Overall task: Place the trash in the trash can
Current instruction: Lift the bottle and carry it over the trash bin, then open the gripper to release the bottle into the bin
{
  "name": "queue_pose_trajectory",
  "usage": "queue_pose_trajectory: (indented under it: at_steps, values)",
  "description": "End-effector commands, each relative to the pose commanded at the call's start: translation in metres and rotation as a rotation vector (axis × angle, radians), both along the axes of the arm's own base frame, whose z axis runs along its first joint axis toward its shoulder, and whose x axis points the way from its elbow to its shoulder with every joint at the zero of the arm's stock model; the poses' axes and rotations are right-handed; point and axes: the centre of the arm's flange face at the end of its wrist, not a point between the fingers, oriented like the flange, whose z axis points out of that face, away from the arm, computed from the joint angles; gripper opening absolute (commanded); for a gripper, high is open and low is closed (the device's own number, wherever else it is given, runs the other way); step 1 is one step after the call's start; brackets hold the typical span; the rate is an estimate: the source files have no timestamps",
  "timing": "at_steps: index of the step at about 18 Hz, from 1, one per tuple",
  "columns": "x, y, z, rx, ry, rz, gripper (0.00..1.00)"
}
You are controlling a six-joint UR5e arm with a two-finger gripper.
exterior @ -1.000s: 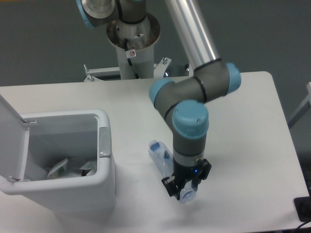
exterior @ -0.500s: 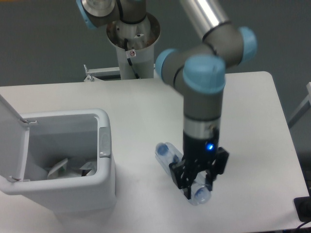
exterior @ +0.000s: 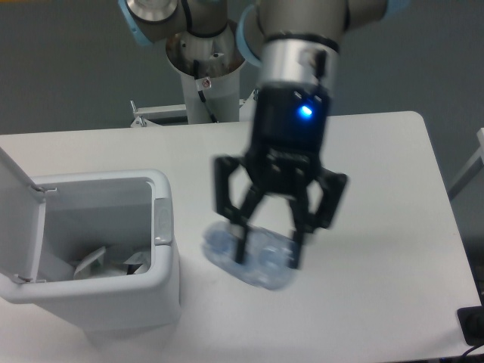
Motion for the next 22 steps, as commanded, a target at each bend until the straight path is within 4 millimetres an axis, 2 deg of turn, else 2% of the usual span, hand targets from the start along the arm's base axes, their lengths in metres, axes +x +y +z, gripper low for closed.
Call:
queue_pose_trajectory:
  at_steps: [1, 2, 3, 4, 5, 6, 7, 8, 9, 10, 13, 15, 21, 22]
  values:
    - [0.015, 0.008, -0.002, -0.003, -0.002, -0.027, 0.45]
    - [0.042, 0.016, -0.003, -0.007, 0.001, -0.069, 0.45]
    - [0.057, 0.016, -0.005, -0.013, -0.005, -0.088, 0.45]
    - [0.071, 0.020, -0.013, -0.024, -0.015, -0.111, 0.45]
    - [0.095, 0.030, -0.028, -0.047, -0.027, -0.155, 0.45]
    - [0.098, 0.031, -0.036, -0.059, -0.030, -0.163, 0.45]
    - [0.099, 0.031, -0.046, -0.073, -0.038, -0.167, 0.50]
    - [0.098, 0.032, -0.052, -0.082, -0.037, -0.172, 0.61]
    - [0.098, 0.032, -0.058, -0.091, -0.031, -0.179, 0.86]
    - [0.097, 0.032, -0.062, -0.099, -0.028, -0.179, 1.00]
    - [0.101, 0.026, -0.055, -0.094, -0.024, -0.174, 1.00]
    - [0.094, 0.024, -0.055, -0.097, -0.030, -0.156, 1.00]
    - [-0.015, -0.025, -0.059, -0.110, -0.036, 0.050, 1.00]
    - [-0.044, -0.044, -0.062, -0.139, -0.004, 0.129, 1.00]
